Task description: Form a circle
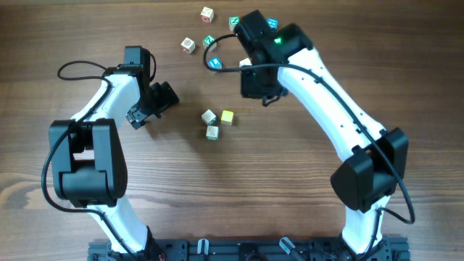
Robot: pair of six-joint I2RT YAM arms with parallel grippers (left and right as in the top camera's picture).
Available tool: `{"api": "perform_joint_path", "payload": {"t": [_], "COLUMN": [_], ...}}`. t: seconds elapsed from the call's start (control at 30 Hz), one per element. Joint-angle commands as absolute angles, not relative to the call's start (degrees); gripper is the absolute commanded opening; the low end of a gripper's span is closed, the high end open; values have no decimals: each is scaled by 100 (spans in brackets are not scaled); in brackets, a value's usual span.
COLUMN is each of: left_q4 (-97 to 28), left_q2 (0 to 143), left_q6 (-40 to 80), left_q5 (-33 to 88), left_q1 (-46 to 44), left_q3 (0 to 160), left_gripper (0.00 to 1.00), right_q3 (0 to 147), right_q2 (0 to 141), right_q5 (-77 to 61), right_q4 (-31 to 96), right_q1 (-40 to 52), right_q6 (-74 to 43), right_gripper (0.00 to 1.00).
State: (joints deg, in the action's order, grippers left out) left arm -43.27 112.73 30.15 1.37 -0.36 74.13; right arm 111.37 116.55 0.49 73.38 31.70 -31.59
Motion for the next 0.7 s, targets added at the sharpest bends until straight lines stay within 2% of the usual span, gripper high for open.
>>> {"api": "perform_joint_path", "payload": {"t": [0.0,0.03,0.07,0.13,0.23,0.3,0.37,0.4,0.67], "left_q4": [-4311,-4311,-4311,-4311,-4311,-4311,-4311,-4311,-4311], "left_q2": [11338,11338,11338,11338,11338,11338,11338,11338,11338], "left_q6": [3048,3048,3048,3048,3048,3048,3048,3048,3048], "left_q5": [78,78,78,78,78,78,78,78,78], "left_q1": [-21,-21,-21,-21,-21,-21,-21,-21,-21], "left_q3": [7382,7380,7382,7382,7380,7382,7380,7382,7382], "left_gripper": [100,100,100,100,100,100,100,100,100], "right_q3": [10363,10206,10075,9996,9413,8711,8246,8042,7524], "right_q2": [11817,11817,11817,11817,11819,11819,11819,11819,11819], "right_q5": [-102,-290,-486,-482,-958,-1516,-1949,-1984,-1321], "right_q4": [6619,6399,6215,6106,6139,5636,5065,4825,3736], "right_q1": [3218,3218,3218,3218,3260,3312,3354,3382,3454], "right_q6": [-3146,-3151,-3127,-2904,-3232,-3479,-3568,-3745,-4421], "right_gripper": [4,8,4,4,4,11,7,4,4]}}
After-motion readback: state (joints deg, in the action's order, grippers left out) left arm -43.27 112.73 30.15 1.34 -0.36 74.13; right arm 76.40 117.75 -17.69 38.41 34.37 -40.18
